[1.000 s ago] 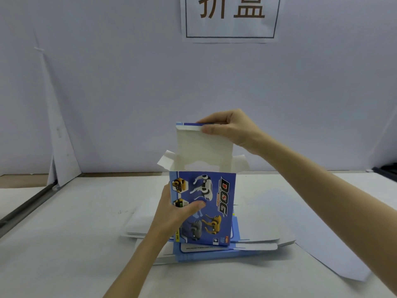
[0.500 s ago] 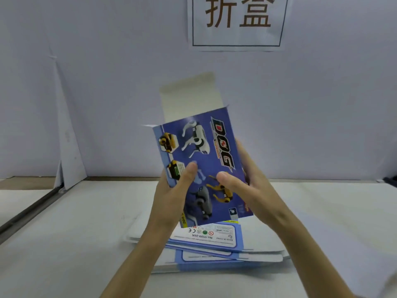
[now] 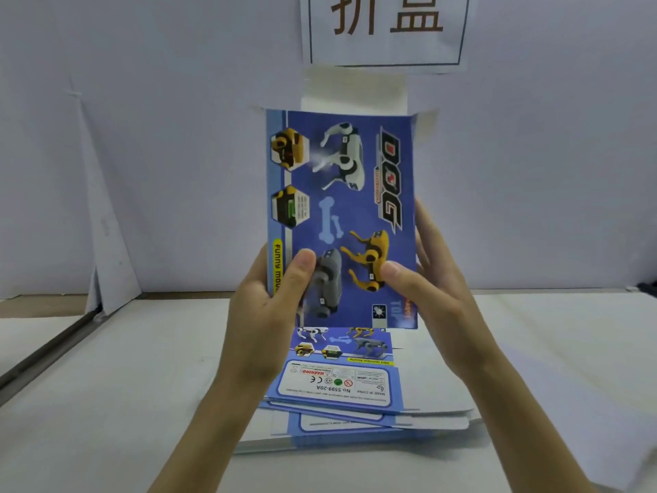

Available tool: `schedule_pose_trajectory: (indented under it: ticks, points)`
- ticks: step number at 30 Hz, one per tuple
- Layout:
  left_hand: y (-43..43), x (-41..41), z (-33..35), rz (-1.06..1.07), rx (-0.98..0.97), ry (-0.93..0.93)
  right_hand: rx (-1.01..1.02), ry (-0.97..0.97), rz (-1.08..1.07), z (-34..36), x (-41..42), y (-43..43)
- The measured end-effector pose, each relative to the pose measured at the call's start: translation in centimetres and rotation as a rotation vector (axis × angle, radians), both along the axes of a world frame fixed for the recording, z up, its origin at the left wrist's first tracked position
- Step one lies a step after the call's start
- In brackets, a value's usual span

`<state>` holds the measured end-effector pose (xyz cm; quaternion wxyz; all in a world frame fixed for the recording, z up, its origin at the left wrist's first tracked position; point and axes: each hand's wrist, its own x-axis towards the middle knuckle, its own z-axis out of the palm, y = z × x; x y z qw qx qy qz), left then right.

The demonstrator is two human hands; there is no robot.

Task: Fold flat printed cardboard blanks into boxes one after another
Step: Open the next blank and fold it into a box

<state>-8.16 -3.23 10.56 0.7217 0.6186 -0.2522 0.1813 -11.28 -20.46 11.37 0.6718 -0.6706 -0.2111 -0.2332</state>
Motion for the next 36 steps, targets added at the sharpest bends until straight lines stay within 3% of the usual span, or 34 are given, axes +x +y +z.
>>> schedule_pose_trajectory:
  ticks: [7,11,15,23,27,30,32,36]
  points:
    - [0.0,0.2,-0.4,0.043,0.002,-0.011,0.012,-0.037,0.007,-0.1,-0.2,0.0]
    - [0.0,0.3,-0.1,-0.033,-0.015,0.045,0.042,-0.082,0.078,0.0,-0.3,0.2]
    - [-0.5,0.1,-0.6,0.07,0.0,-0.023,0.02,-0.038,0.01,0.0,-0.1,0.1]
    - [-0.1,0.2,-0.3,-0.014,-0.018,0.004,0.0,-0.096,0.148,0.0,-0.6,0.2]
    - [-0.4,0.2,-0.5,0.074,-0.072,0.002,-0.118,-0.067,0.03,0.1,-0.8,-0.3]
    - [0.0,0.2,-0.2,0.131,-0.098,-0.005,-0.261,0.007,0.078,-0.1,-0.9,-1.2]
    - [0.3,0.7,-0.1,0.093,-0.053,0.051,-0.339,-0.003,0.089,-0.1,-0.9,-1.3]
    - [0.9,0.7,-0.2,-0.195,0.089,0.102,-0.203,-0.085,-0.049,-0.3,0.0,-0.6]
